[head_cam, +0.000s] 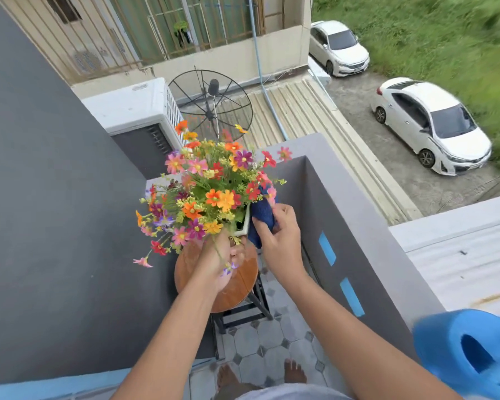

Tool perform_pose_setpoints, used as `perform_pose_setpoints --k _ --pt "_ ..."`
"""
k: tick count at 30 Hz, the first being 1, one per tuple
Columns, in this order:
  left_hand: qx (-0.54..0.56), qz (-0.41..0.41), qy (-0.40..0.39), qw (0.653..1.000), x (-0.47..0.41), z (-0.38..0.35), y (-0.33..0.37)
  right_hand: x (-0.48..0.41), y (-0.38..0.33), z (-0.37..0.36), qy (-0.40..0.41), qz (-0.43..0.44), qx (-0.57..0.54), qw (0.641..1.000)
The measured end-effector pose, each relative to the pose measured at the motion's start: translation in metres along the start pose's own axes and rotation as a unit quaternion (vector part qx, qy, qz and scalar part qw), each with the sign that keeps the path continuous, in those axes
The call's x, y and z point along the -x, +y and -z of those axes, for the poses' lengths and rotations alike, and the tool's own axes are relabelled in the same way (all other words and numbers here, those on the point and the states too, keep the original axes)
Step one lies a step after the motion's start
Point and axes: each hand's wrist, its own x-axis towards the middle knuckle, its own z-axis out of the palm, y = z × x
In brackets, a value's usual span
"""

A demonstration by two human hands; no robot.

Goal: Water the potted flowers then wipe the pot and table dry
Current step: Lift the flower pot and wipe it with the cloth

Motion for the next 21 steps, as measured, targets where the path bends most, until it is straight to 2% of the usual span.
perform_pose_setpoints --k 4,7,10,12,18,21 --pt "-0.008 -0.020 -0.016 1.000 0.014 0.000 0.001 -0.034 0.010 0.006 0.046 -0.013 0.034 0.998" --pt "0.018 -0.016 -0.043 0.999 0.024 -0.002 0.003 -0.048 0.018 0.014 0.062 -0.069 0.045 0.995" --pt "0.006 -0.023 -0.018 1.000 0.020 -0.002 0.003 -0.047 0.036 0.017 0.048 -0.135 0.051 0.988" --pt "-0.010 -0.027 -0.008 1.000 0.019 0.000 0.002 -0.048 0.041 0.015 0.032 -0.146 0.046 0.988" --pt "-0.058 -0.031 -0.036 0.997 0.025 -0.001 0.000 -0.065 0.015 0.019 0.006 -0.124 0.029 0.992" --pt "-0.019 -0.048 -0.032 0.998 0.024 -0.002 -0.001 -0.053 0.002 0.016 -0.010 -0.087 0.038 0.995"
